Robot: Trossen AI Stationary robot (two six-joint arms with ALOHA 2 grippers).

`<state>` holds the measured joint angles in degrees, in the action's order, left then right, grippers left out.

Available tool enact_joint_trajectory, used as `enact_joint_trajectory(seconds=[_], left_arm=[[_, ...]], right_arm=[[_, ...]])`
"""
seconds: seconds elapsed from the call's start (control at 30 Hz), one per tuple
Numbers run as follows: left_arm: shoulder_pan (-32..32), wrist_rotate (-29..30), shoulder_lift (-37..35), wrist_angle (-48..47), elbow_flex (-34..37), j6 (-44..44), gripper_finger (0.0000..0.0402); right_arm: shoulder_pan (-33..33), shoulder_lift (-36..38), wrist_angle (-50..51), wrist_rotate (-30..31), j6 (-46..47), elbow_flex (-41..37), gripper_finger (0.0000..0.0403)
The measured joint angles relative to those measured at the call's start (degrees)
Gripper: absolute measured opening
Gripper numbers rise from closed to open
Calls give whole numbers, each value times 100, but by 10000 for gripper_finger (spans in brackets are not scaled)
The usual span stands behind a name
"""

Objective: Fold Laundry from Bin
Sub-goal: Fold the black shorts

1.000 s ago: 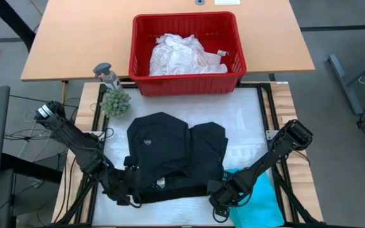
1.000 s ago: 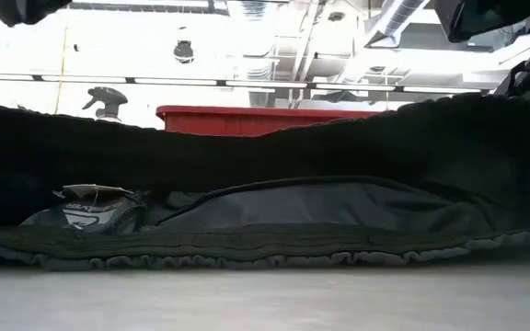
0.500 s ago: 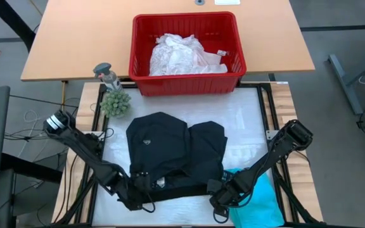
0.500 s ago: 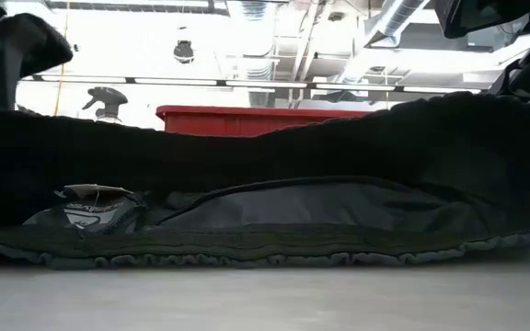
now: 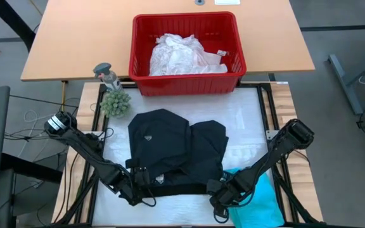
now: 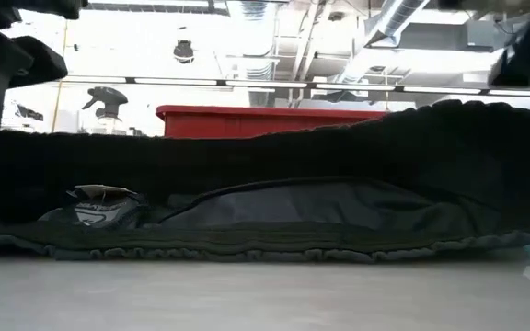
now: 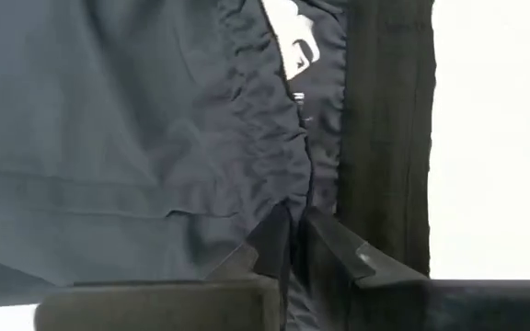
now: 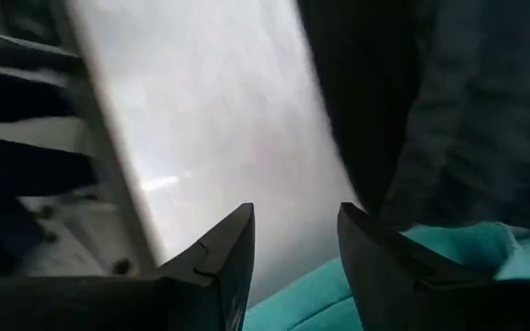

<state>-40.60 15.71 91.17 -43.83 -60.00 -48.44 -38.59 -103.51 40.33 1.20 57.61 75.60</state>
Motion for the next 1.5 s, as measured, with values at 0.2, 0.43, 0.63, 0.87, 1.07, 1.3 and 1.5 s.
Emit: enact_joint_trajectory(seconds=[0.2, 0.43, 0.63, 0.87, 1.07, 1.3, 1.5], left_arm=[[15, 600, -179, -779, -543, -11, 1], [22, 1399, -312, -2488, -1439, -478, 0], [101, 2363, -325, -3510, -2454, -634, 0], [580, 3083, -325, -4318, -3116, -625, 0], [1116, 3717, -323, -4583, -3774, -340, 0], [1643, 3897, -325, -4534, -4716, 294, 0], [1993, 3714, -325, -4302, -5000, 519, 0]], right_arm=[[-17, 558, 456, 398, 681, 409, 180], [-114, 690, 1354, 1555, 2188, 535, 175], [-68, 482, 1343, 1592, 2163, 535, 165], [-80, 479, 866, 1719, 2145, 535, 159], [-157, 479, 170, 1856, 1401, 535, 159], [-150, 479, -892, 2361, -657, 535, 159], [115, 481, -1539, 2585, -1898, 535, 159]])
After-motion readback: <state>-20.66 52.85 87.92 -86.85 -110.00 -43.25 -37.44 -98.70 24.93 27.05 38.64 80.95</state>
